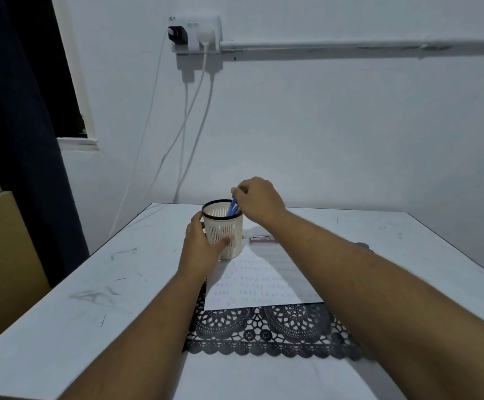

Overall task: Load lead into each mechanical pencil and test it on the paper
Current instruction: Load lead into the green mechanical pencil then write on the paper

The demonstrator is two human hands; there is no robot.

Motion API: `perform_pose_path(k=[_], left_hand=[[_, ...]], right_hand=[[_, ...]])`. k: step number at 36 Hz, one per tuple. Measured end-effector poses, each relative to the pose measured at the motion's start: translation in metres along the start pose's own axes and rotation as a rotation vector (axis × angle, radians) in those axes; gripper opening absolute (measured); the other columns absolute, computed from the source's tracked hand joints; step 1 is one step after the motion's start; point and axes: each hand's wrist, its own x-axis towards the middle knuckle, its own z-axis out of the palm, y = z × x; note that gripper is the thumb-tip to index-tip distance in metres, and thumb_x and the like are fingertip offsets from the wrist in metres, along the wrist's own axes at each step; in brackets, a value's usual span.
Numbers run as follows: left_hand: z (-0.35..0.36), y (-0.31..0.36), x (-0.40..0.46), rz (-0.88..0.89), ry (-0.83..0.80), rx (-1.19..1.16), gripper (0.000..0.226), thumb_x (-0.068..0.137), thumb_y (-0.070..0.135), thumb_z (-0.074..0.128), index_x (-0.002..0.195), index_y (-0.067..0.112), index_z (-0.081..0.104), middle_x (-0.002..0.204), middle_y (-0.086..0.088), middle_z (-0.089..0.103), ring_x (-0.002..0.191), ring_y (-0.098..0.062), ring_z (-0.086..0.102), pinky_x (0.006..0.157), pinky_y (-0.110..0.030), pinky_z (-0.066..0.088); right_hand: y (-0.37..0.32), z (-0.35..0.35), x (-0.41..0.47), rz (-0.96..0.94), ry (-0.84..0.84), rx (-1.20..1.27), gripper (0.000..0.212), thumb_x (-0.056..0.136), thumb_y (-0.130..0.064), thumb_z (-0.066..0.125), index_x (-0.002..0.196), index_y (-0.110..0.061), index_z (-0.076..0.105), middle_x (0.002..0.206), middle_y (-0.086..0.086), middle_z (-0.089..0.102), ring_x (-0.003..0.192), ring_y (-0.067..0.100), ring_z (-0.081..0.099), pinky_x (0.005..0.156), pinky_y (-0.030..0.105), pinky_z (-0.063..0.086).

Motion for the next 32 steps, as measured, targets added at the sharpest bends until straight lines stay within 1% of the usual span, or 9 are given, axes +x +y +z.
perform_pose_path(k=[5,9,12,16,18,22,25,28,32], left_hand=[[0.001,0.002,0.0,0.007,0.004,0.006,0.088,0.077,0.038,0.088,0.149,0.031,0.038,0.14,0.002,0.054,0.117,-0.021,0.063,0.096,-0.05,0.057],[0.0,0.001,0.002,-0.002,-0.001,0.02,0.09,0.075,0.041,0.089,0.149,0.031,0.038,0.139,0.002,0.056,0.117,-0.021,0.064,0.095,-0.05,0.057],[-0.001,0.0,0.002,-0.011,-0.011,0.022,0.094,0.07,0.051,0.087,0.148,0.032,0.037,0.138,0.003,0.055,0.119,-0.02,0.062,0.097,-0.051,0.057],[-0.001,0.01,-0.003,0.054,0.059,0.109,0.104,0.074,0.049,0.087,0.156,0.028,0.027,0.151,-0.002,0.04,0.141,-0.026,0.038,0.114,-0.05,0.04],[-0.003,0.023,-0.012,0.16,0.134,0.186,0.1,0.08,0.043,0.085,0.157,0.022,0.025,0.154,-0.005,0.034,0.143,-0.025,0.027,0.111,-0.044,0.034],[-0.006,0.05,-0.024,0.615,0.336,0.333,0.055,0.086,0.032,0.077,0.129,0.01,0.051,0.131,-0.008,0.051,0.12,-0.027,0.043,0.103,-0.04,0.037],[0.004,0.064,-0.035,0.755,0.166,0.374,0.019,0.095,0.035,0.061,0.099,0.017,0.059,0.099,0.003,0.058,0.092,-0.019,0.05,0.082,-0.036,0.042],[0.024,0.064,-0.047,0.668,-0.146,0.565,0.024,0.102,0.035,0.051,0.081,0.023,0.052,0.079,0.008,0.053,0.076,-0.016,0.048,0.066,-0.041,0.047],[0.043,0.048,-0.053,0.578,-0.361,0.788,0.029,0.103,0.039,0.045,0.079,0.025,0.05,0.079,0.006,0.052,0.077,-0.019,0.053,0.066,-0.04,0.049]], right_hand=[[-0.001,-0.002,0.002,0.037,-0.084,-0.046,0.035,0.102,-0.037,0.055,0.081,-0.02,0.078,0.091,0.003,0.071,0.102,0.025,0.06,0.083,0.042,0.058],[-0.005,0.003,-0.003,0.031,-0.165,-0.117,0.032,0.105,-0.04,0.055,0.123,-0.023,0.075,0.133,0.008,0.06,0.132,0.028,0.047,0.103,0.048,0.051],[-0.004,0.003,-0.007,0.003,-0.124,-0.095,0.041,0.104,-0.046,0.056,0.137,-0.024,0.064,0.142,0.004,0.054,0.138,0.024,0.042,0.104,0.046,0.047],[0.003,-0.006,-0.017,-0.017,0.035,0.102,0.029,0.104,-0.041,0.055,0.124,-0.023,0.066,0.123,-0.001,0.062,0.117,0.018,0.057,0.098,0.043,0.051],[0.01,-0.015,-0.029,-0.021,0.079,0.166,0.021,0.104,-0.037,0.056,0.116,-0.023,0.065,0.111,-0.003,0.062,0.102,0.014,0.06,0.09,0.038,0.051],[0.037,-0.033,-0.062,-0.023,0.09,0.231,0.022,0.103,-0.037,0.057,0.086,-0.023,0.057,0.075,-0.003,0.058,0.068,0.014,0.053,0.067,0.036,0.046],[0.061,-0.038,-0.092,0.015,-0.037,0.083,0.035,0.103,-0.041,0.056,0.074,-0.022,0.052,0.067,-0.006,0.055,0.063,0.016,0.05,0.062,0.035,0.041],[0.078,-0.036,-0.117,0.045,-0.247,-0.175,0.036,0.102,-0.046,0.053,0.074,-0.024,0.053,0.074,-0.006,0.059,0.068,0.017,0.055,0.06,0.033,0.039],[0.089,-0.029,-0.131,0.043,-0.372,-0.368,0.034,0.102,-0.047,0.052,0.075,-0.025,0.052,0.079,-0.007,0.059,0.076,0.017,0.057,0.058,0.031,0.034]])
